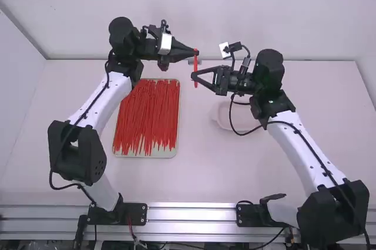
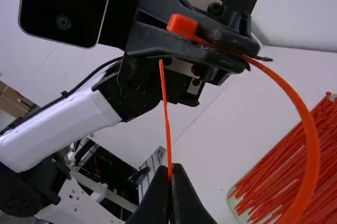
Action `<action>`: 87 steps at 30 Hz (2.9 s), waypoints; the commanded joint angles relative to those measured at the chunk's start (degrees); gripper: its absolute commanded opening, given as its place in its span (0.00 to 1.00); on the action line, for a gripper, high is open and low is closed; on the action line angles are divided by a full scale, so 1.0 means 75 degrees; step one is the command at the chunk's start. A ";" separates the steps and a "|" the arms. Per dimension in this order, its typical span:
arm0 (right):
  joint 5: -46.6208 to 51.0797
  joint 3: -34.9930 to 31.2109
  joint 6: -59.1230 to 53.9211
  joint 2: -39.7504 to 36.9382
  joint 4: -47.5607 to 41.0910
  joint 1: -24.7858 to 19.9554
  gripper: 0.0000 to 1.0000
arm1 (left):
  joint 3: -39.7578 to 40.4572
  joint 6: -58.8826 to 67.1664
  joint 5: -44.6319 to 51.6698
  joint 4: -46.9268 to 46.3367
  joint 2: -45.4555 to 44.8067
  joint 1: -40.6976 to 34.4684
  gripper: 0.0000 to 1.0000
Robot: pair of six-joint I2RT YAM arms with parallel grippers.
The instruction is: Fasten the cable tie
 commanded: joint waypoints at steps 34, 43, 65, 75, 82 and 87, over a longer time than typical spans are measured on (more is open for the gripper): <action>0.0586 -0.0029 0.0256 0.0003 0.0312 0.0006 0.00 | -0.0026 0.0245 0.0006 0.0338 0.0029 0.0023 0.02; 0.0737 -0.0029 0.0463 0.0003 0.0219 0.0012 0.00 | -0.0026 0.0245 0.0003 0.0344 0.0029 -0.0044 0.02; 0.0688 -0.0029 0.1463 -0.0003 0.1110 -0.0268 0.00 | -0.0067 0.0248 0.0061 0.0408 0.0029 -0.0216 0.02; 0.0793 -0.0029 0.1655 0.0006 0.1647 -0.0402 0.00 | -0.0146 0.0242 0.0632 0.0653 0.0029 -0.0428 0.02; 0.0994 -0.0029 0.1661 0.0003 0.1652 -0.0586 0.00 | -0.0312 0.0221 0.0778 0.0659 0.0029 -0.0469 0.02; 0.1026 -0.0029 0.1658 0.0003 0.1652 -0.0691 0.00 | -0.0323 0.0099 0.0909 0.0766 0.0029 -0.0557 0.02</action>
